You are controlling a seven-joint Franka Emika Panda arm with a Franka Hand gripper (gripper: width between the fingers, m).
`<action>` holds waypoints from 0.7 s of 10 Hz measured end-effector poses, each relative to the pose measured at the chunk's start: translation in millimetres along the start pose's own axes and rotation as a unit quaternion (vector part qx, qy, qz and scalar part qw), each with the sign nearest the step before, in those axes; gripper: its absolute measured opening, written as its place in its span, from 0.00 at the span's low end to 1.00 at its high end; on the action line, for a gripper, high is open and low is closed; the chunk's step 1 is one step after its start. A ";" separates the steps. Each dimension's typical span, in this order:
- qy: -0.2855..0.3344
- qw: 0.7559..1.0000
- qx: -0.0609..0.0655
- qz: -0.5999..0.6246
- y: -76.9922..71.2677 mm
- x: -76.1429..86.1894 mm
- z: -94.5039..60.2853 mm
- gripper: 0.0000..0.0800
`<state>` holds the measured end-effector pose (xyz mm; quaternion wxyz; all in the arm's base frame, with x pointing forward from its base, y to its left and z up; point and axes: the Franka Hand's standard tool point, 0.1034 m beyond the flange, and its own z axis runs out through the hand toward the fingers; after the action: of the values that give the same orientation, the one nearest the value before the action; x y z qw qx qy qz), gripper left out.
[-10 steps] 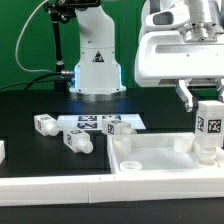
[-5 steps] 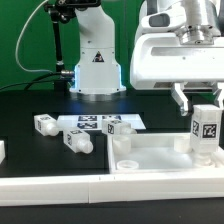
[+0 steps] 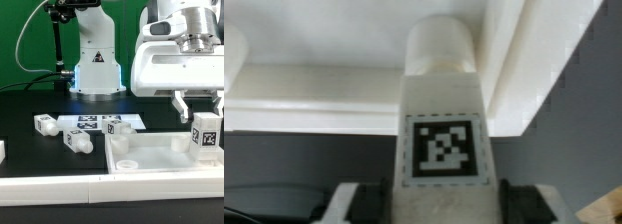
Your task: Assemble one leg
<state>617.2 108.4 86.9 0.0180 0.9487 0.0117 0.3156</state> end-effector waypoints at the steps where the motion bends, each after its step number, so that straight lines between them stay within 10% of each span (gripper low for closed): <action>1: -0.002 1.000 0.000 -0.001 -0.2 0.3 0.1 0.36; 7: -0.072 0.997 0.004 0.014 9.0 13.5 3.1 0.81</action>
Offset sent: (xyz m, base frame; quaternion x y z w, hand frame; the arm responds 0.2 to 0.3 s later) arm 0.0000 0.0000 0.0000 0.0000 0.0000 0.0000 1.0000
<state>630.0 99.8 92.8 0.0102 0.9690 -0.0017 0.2469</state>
